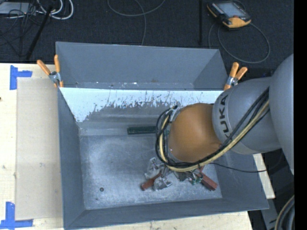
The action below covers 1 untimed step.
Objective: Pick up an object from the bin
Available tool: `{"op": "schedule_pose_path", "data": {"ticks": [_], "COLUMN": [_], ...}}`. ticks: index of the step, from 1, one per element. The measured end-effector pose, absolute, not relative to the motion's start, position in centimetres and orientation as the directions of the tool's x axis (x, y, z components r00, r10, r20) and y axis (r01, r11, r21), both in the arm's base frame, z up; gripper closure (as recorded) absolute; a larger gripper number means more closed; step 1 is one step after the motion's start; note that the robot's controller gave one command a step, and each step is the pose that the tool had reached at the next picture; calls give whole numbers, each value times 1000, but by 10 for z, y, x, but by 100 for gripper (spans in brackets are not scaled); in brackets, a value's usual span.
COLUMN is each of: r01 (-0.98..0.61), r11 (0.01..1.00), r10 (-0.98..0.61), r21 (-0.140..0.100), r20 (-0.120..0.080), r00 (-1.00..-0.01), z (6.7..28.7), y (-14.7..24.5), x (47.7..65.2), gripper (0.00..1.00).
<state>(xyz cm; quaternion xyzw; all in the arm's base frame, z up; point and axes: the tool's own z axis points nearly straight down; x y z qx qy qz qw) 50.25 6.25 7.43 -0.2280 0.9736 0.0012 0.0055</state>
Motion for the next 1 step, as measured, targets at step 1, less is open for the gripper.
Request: {"op": "schedule_pose_path", "data": {"ticks": [1], "r01": [-443], "r11": [897], "r10": [-443], "r21": [-2], "r20": [-7], "r00": [-897], "z": [246], "y": [49], "x": [498], "gripper": [100]}}
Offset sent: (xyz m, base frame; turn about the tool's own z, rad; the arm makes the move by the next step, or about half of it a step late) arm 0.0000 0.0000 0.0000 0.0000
